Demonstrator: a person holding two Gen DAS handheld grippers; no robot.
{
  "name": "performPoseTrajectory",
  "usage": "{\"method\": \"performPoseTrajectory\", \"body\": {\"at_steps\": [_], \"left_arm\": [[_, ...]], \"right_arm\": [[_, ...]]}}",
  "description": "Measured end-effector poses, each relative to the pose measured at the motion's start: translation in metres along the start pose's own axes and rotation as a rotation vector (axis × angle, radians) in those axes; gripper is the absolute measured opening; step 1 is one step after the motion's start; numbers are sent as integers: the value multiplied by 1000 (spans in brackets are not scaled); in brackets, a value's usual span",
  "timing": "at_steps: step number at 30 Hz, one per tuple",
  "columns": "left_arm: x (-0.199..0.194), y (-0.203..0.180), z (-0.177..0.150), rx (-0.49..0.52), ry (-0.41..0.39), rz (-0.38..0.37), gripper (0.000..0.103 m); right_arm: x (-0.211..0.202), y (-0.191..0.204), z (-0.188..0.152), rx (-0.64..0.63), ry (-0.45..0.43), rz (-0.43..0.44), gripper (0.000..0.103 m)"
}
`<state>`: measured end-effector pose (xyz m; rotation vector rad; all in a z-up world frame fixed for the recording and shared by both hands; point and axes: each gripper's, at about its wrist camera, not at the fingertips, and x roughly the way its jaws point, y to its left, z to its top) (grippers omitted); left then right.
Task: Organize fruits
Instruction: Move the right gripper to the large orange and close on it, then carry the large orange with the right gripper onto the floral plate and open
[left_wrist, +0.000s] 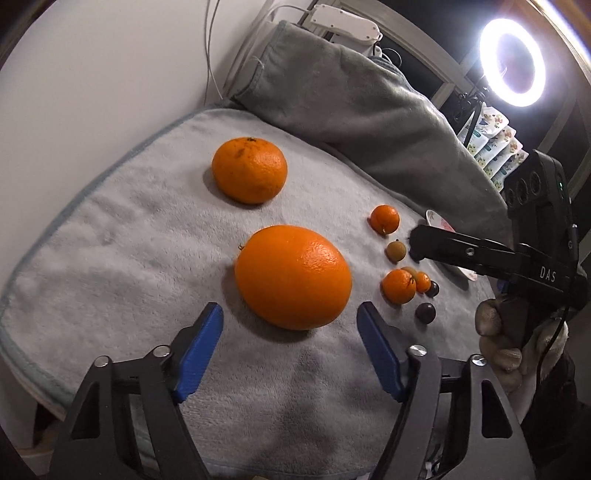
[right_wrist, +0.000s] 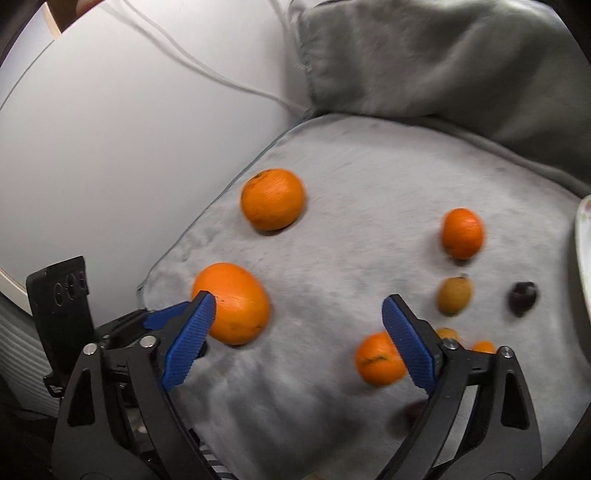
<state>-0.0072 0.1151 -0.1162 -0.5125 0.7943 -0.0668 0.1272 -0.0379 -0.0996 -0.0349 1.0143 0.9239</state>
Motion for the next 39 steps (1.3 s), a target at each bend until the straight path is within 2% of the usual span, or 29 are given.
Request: {"method": "performPoseTrajectory", "body": {"at_steps": [7, 11, 17, 20, 25, 28, 39], "left_arm": [[11, 8, -3, -25, 11, -18, 71], [15, 7, -3, -20, 12, -27, 68], [17, 5, -3, -17, 13, -38, 67], [17, 5, -3, -18, 10, -48, 64], [19, 2, -4, -9, 2, -49, 62], [20, 1, -4, 2, 2, -40, 62], [21, -10, 0, 36, -9, -40, 62]], "right_arm": [[31, 16, 9, -25, 74, 82, 91], [46, 18, 11, -31, 113, 104, 83], [61, 15, 13, 17, 164, 198, 77], [67, 14, 14, 32, 179, 218, 75], [70, 14, 15, 40, 196, 237, 74], [73, 17, 12, 46, 214, 263, 69], [58, 16, 10, 55, 174, 238, 69]]}}
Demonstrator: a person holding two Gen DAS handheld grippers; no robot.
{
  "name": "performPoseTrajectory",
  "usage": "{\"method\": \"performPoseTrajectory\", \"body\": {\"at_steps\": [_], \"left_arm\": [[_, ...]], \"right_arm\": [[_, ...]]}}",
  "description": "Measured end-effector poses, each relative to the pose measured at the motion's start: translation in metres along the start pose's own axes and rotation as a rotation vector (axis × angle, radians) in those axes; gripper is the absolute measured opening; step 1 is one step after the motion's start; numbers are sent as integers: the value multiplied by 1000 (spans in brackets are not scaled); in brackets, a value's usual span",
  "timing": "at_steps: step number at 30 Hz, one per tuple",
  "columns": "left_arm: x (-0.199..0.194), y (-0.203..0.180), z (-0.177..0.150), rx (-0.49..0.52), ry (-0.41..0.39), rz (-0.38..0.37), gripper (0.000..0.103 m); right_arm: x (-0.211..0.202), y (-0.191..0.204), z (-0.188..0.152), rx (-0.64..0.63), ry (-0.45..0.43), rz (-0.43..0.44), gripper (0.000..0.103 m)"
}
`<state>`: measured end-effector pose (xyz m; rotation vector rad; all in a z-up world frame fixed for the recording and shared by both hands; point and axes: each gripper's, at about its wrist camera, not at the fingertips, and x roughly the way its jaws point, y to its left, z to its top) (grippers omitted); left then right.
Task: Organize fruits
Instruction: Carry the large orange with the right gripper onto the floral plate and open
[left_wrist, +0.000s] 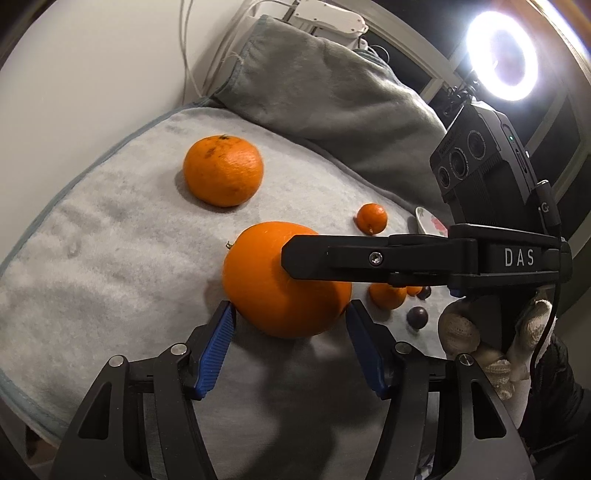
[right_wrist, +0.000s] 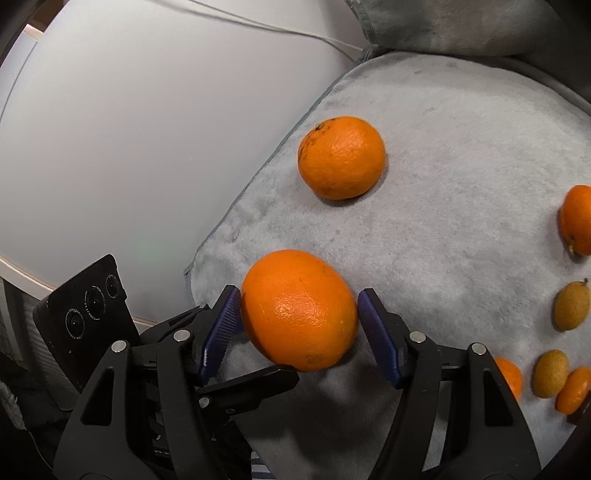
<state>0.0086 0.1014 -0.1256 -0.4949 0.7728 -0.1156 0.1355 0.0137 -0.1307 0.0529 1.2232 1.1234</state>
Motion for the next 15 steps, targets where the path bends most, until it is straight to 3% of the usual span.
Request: {"method": "performPoseTrajectory", "body": {"at_steps": [9, 15], "left_arm": [[2, -33, 13, 63, -14, -38, 62], [15, -73, 22, 135, -8, -106, 62]], "right_arm": [[-45, -8, -8, 13, -84, -30, 69], [-88, -21, -22, 46, -167, -85, 69]]}}
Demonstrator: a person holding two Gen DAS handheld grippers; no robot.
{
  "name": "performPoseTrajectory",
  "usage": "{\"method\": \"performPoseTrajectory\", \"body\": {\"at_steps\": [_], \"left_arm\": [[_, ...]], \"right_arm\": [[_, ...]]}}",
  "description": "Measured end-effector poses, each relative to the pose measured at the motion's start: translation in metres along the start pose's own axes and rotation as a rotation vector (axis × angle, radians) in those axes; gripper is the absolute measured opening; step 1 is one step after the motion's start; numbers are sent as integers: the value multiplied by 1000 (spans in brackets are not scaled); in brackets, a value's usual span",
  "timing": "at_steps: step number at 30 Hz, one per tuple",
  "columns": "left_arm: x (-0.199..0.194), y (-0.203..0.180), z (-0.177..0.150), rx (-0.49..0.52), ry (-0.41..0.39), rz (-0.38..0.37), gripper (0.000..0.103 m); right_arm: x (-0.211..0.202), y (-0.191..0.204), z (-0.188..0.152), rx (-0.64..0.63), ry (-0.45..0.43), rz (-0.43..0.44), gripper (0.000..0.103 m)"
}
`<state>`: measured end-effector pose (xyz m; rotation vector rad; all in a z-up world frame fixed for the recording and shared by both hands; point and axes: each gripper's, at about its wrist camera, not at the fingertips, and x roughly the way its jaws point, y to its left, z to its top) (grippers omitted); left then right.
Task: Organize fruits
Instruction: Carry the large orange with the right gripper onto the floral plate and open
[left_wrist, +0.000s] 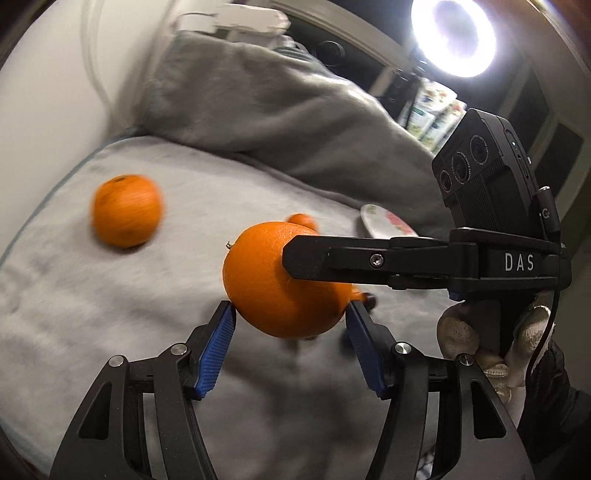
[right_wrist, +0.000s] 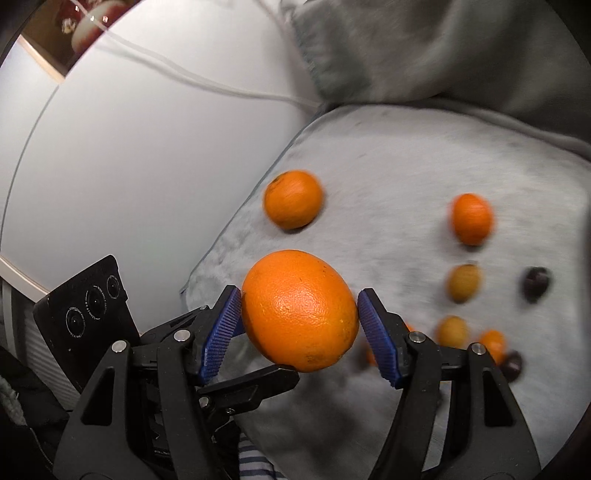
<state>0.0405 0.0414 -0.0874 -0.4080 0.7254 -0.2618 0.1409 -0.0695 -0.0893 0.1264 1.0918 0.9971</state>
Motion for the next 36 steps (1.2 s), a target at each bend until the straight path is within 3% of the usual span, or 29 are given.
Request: {"method": "performPoseTrajectory", "body": {"at_steps": [16, 27, 36], "left_arm": [[70, -111, 25, 203, 39, -170, 62], [121, -144, 28, 221, 126, -210, 62], [145, -158, 30, 238, 145, -197, 61]], "right_arm": [[-129, -82, -29, 171, -228, -121, 69], [-155, -146, -38, 308, -279, -151, 69], [-162, -164, -33, 325, -294, -194, 69]]}}
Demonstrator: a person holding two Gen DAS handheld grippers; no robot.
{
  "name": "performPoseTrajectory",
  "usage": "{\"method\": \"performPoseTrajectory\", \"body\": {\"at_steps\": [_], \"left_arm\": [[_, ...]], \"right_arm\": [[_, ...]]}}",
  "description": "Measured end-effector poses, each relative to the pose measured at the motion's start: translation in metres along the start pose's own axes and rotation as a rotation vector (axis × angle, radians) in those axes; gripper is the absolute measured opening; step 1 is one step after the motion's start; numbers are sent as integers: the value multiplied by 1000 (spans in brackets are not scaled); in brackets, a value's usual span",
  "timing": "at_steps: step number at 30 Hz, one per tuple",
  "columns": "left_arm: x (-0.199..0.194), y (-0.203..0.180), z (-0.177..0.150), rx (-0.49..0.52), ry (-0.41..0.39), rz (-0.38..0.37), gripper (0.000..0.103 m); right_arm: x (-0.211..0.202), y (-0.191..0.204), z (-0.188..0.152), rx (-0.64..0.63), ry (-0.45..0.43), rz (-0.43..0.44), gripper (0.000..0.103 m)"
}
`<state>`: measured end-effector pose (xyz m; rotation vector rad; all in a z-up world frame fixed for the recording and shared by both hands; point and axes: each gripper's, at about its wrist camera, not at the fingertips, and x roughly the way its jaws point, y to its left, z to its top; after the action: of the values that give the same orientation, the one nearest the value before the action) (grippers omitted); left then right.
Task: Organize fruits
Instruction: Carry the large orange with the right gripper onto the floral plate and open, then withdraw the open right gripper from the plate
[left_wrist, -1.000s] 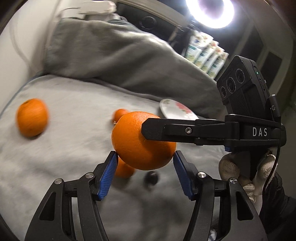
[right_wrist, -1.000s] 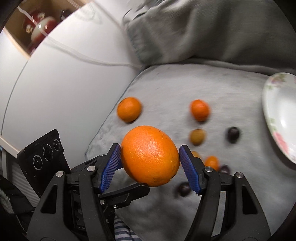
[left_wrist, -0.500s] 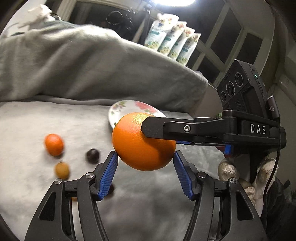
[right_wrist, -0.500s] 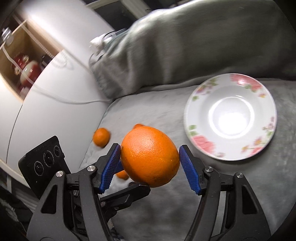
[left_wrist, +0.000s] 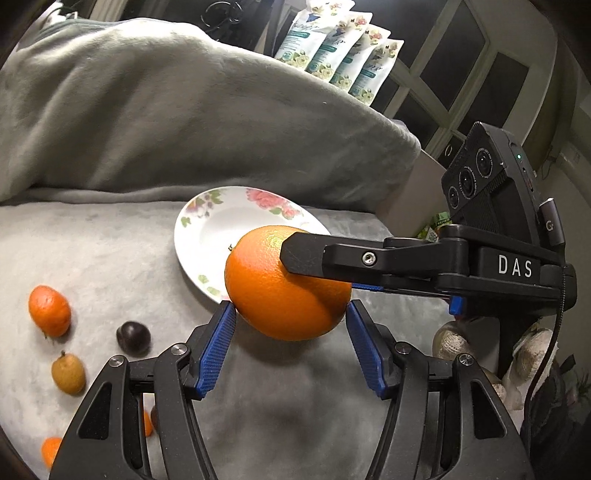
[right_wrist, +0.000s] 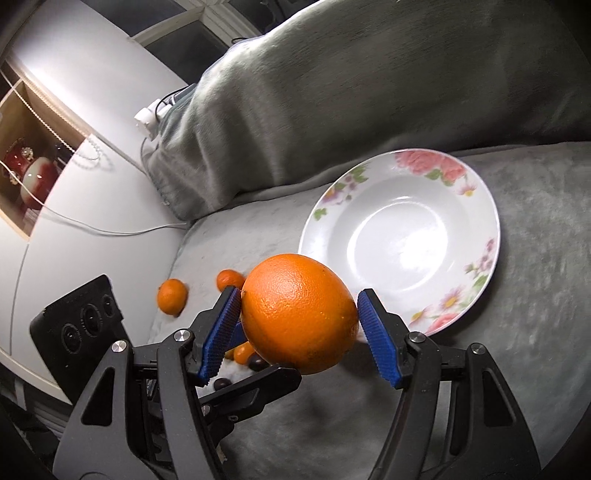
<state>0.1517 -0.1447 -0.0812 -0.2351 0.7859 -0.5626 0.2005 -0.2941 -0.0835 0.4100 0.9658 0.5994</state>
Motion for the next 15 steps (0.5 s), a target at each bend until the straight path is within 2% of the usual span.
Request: {"method": "performPoseTrajectory", "body": {"at_steps": [2, 5, 15], "left_arm": [[0, -3, -1, 15, -4, 31, 57], [-2, -2, -1, 19, -18, 43, 57], [-14, 4, -2, 43, -45, 85, 57]], "right_arm": [[-4, -3, 0, 1, -18, -18, 69], [-16, -7, 3, 24, -72, 2, 69], [-44, -8, 3, 10, -156, -85, 69]]}}
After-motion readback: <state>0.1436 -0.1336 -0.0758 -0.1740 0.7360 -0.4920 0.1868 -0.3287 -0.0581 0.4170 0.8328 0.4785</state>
